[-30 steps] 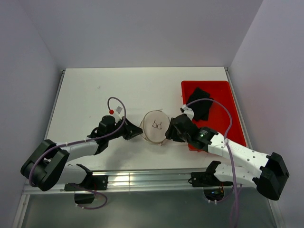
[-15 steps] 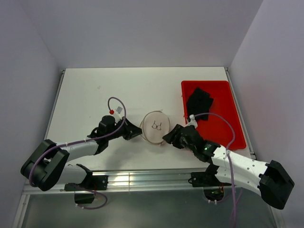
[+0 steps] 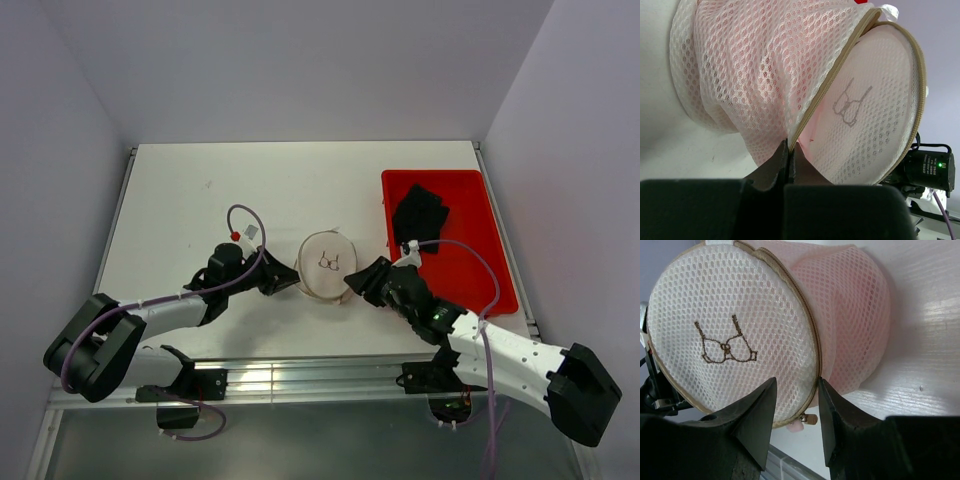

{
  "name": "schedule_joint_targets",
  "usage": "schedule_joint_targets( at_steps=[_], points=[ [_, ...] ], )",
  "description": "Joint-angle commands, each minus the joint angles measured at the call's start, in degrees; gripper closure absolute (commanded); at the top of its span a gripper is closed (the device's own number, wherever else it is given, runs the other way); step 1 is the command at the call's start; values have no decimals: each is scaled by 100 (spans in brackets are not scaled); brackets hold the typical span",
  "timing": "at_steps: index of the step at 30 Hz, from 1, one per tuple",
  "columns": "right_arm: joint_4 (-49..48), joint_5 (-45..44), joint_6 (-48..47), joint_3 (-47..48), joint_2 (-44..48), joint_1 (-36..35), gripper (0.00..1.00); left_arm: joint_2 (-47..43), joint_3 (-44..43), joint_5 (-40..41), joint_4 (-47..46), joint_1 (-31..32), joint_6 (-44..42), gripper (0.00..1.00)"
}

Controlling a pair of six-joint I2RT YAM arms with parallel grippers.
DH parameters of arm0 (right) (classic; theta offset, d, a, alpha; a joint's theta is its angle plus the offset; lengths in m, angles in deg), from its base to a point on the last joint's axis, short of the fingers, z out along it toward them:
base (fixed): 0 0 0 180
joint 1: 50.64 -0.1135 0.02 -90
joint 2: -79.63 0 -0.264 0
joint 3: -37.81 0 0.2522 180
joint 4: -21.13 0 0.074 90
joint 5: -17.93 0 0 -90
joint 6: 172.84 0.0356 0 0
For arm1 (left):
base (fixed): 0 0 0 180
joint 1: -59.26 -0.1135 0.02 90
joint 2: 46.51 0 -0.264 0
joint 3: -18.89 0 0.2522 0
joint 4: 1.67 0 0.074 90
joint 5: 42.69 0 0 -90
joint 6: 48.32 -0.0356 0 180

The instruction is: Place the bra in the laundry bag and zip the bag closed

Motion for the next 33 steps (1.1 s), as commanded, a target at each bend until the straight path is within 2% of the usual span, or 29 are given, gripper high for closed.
schedule_joint_targets(
  at_steps=[1, 19, 33],
  points=[
    [-255, -174, -18, 41, -46, 59, 54, -87, -131, -135, -106, -16, -33, 100],
    [-589, -200, -26, -127, -257, 155, 54, -104, -166, -126, 0, -16, -77, 100],
    [-791, -130, -79, -83, -451, 234, 62, -148, -210, -126, 88, -16, -120, 100]
  ],
)
